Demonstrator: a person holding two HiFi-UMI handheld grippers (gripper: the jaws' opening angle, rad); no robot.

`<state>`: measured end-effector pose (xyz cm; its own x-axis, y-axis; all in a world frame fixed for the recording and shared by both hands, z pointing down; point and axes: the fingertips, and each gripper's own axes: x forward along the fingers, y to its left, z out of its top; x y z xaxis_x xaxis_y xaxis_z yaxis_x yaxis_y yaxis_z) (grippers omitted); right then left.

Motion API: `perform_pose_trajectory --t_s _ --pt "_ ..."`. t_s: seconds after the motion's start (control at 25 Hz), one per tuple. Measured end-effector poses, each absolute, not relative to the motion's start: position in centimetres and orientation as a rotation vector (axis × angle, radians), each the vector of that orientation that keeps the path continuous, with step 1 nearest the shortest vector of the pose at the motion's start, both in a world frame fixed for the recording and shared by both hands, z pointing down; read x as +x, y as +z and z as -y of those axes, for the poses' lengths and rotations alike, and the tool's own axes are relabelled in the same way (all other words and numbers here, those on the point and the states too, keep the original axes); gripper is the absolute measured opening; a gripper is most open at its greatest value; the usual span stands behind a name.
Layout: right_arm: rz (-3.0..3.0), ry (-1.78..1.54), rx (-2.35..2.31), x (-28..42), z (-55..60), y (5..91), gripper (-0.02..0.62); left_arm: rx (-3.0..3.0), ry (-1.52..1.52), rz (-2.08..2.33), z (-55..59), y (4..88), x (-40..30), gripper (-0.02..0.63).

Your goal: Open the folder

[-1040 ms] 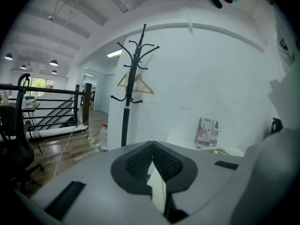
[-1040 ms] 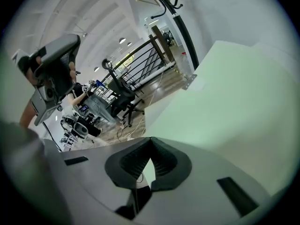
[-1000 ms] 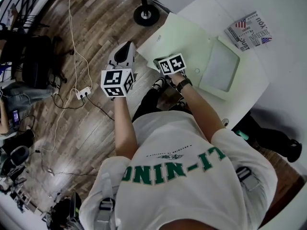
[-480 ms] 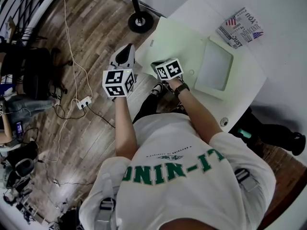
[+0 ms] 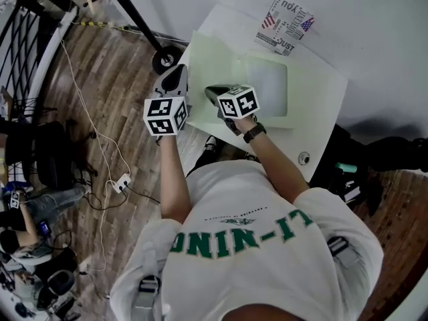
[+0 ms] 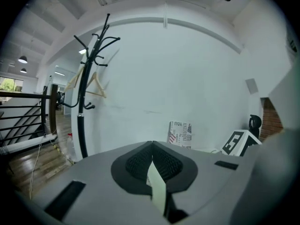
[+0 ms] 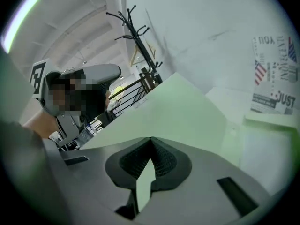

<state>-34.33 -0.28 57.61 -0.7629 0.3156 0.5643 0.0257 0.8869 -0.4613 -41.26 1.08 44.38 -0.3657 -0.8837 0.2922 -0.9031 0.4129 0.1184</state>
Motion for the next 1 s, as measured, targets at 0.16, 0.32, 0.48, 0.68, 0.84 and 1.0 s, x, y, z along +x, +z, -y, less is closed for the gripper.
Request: perform_pose_trajectory --t_s 0.16,0.32,0.48,0.68,0.84,1.0 --pt "2.499 0.544 -0.064 -30.4 7.4 52.7 0.014 1.663 0.114 2.326 4.7 41.2 -37.1 0.014" --pt "2.609 0.526 0.151 -26.1 14.5 49.5 0.014 1.788 0.132 2.270 10.2 40.1 -33.1 0.014" --pt "2.703 0.481 0.355 -21.4 19.9 45.6 0.014 1.871 0.145 2.246 14.0 38.6 -29.4 0.014" --pt "2.789 0.325 0.565 -16.1 23.8 40.3 0.014 1.928 0.177 2.277 17.2 35.7 -25.7 0.014" --pt "2.838 0.243 0.693 -12.9 25.9 36.7 0.014 1.923 0.152 2.300 19.0 34.1 -24.2 0.014" --pt "2.873 0.133 0.765 -10.9 27.2 33.3 0.014 1.907 0.099 2.324 19.9 32.3 -23.1 0.014"
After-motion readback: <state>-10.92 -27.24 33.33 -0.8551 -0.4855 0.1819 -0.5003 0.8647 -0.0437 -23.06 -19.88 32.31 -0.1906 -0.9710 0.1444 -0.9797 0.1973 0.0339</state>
